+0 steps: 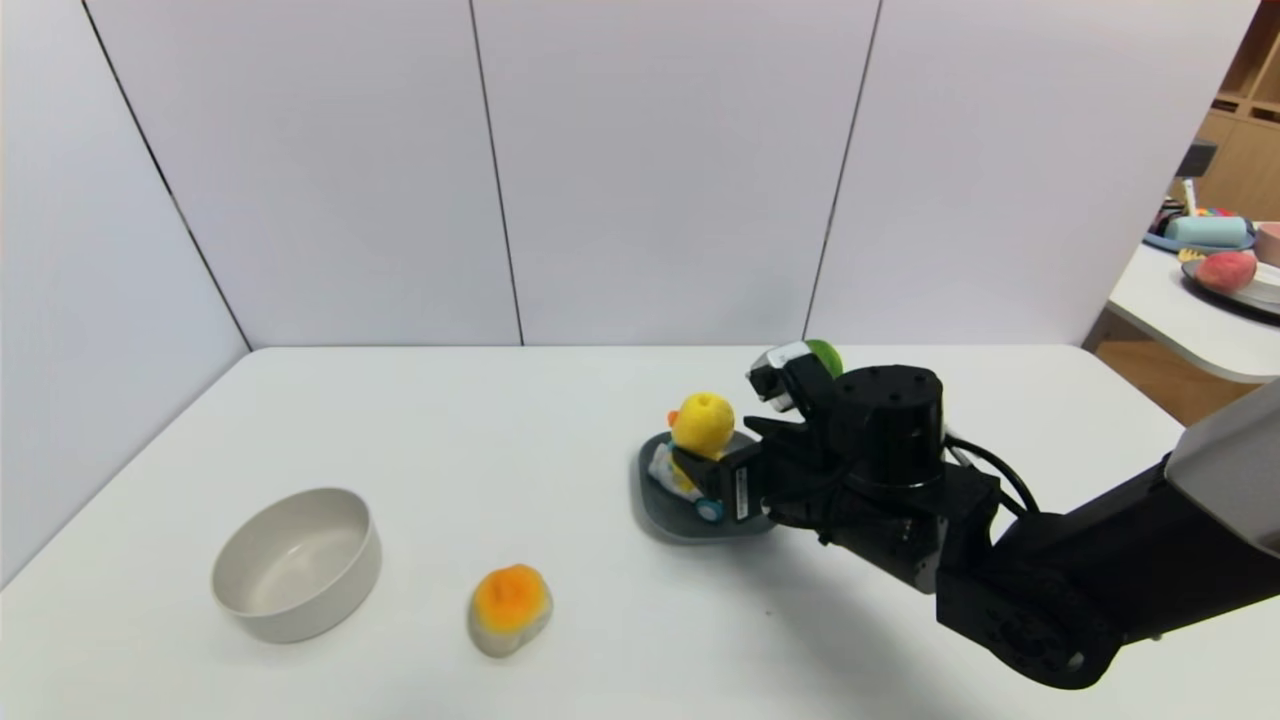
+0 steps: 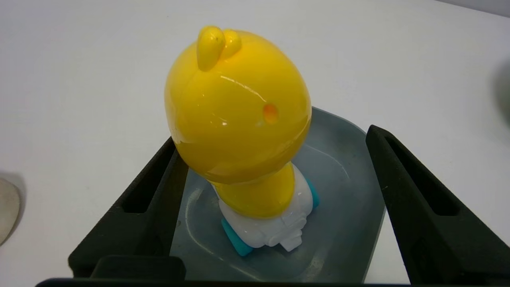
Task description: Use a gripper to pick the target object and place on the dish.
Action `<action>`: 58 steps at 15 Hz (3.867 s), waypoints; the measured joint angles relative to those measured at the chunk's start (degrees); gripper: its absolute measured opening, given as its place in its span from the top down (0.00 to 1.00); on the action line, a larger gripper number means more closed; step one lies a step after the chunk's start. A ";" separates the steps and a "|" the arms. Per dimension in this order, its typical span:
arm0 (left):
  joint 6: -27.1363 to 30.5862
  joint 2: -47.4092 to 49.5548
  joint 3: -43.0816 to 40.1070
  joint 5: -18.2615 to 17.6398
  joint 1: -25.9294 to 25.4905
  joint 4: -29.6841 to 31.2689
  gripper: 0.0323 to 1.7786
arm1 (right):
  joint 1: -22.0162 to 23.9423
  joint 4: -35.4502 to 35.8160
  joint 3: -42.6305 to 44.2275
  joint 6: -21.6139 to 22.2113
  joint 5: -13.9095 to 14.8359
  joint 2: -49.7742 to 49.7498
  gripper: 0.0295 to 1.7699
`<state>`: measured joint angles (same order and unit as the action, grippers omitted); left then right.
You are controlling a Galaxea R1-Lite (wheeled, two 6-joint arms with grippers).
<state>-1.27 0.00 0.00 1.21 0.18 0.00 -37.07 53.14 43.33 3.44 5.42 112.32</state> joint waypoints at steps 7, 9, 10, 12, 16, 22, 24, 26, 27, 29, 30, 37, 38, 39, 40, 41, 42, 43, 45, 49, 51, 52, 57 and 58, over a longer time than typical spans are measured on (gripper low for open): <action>-0.02 0.00 0.00 0.00 0.00 0.00 0.05 | -0.11 -2.43 -0.35 -0.02 0.00 -4.72 0.08; -0.02 0.00 0.00 -0.02 0.00 0.00 0.05 | -0.44 -3.89 -0.48 -0.06 0.05 -6.79 0.07; -0.02 0.00 0.00 -0.02 0.00 0.00 0.05 | -0.55 -4.58 -0.24 -0.24 0.30 -8.14 0.07; -0.02 0.00 0.00 -0.02 0.00 0.00 0.05 | -0.68 -7.30 1.02 -0.39 1.49 -11.84 0.06; -0.02 0.00 0.00 -0.02 0.00 0.00 0.05 | 0.74 -14.75 2.97 -1.66 2.65 -21.94 0.05; -0.02 0.00 0.00 -0.02 0.00 0.00 0.05 | 11.58 -16.76 2.21 -8.28 2.34 -39.53 0.04; -0.02 0.00 0.00 -0.02 0.00 0.00 0.05 | 16.41 -16.87 0.83 -9.03 2.29 -45.07 0.04; -0.02 0.02 0.00 -0.02 0.00 0.00 0.05 | 20.43 -16.85 -0.50 -9.28 2.28 -50.15 0.04; -0.02 0.00 0.00 -0.02 0.00 0.00 0.05 | 22.16 -16.74 -1.35 -9.33 2.28 -52.87 0.04; 0.00 0.00 0.00 -0.02 0.00 0.00 0.05 | 25.20 -16.31 -4.00 -9.17 2.21 -58.00 0.04; 0.00 0.00 0.00 0.00 0.00 0.00 0.05 | 26.16 -16.29 -5.64 -9.11 2.06 -60.56 0.04; -0.02 0.02 0.00 0.00 0.00 0.00 0.05 | 32.56 -16.81 -23.60 -8.78 -2.67 -81.18 0.04; -0.02 0.00 0.00 -0.02 0.00 0.00 0.05 | 33.39 -17.15 -26.19 -8.80 -3.54 -83.75 0.04; -0.02 0.00 0.00 0.00 0.00 0.00 0.05 | 34.40 -17.79 -28.81 -8.80 -5.01 -86.55 0.04; 0.01 0.02 0.00 -0.02 0.00 0.00 0.05 | 35.34 -19.27 -31.26 -8.84 -6.44 -89.61 0.04; -0.02 0.00 0.00 0.00 0.00 0.00 0.05 | 36.06 -21.33 -33.44 -8.89 -7.68 -92.51 0.04; -0.02 0.00 0.00 -0.02 0.00 0.00 0.05 | 36.63 -23.93 -35.72 -8.95 -8.53 -95.33 0.04; 0.00 0.00 0.00 -0.02 0.00 0.00 0.05 | 36.96 -26.84 -38.16 -9.06 -9.14 -97.98 0.04; -0.02 0.00 0.00 0.00 0.00 0.00 0.05 | 37.10 -30.99 -41.46 -9.13 -9.94 -103.32 0.04; -0.02 0.00 0.00 -0.02 0.00 0.00 0.05 | 37.10 -44.63 -43.19 -8.95 -10.85 -110.65 0.04; -0.02 0.00 0.00 0.00 0.00 0.00 0.05 | 37.07 -46.62 -43.25 -8.95 -8.58 -111.73 0.04; -0.02 0.00 0.00 0.00 0.00 0.00 0.05 | 37.07 -48.15 -43.28 -8.86 -7.68 -112.06 0.04; -0.02 0.00 0.00 0.00 0.00 0.00 0.05 | 37.07 -52.98 -43.33 -8.53 -7.16 -112.43 0.04; -0.02 0.00 0.00 0.00 0.00 0.00 0.05 | 37.07 -53.24 -43.33 -8.45 -7.09 -112.43 0.04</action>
<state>-1.29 0.00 0.00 1.21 0.18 0.00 0.00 -0.10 0.00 -5.01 -1.67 -0.11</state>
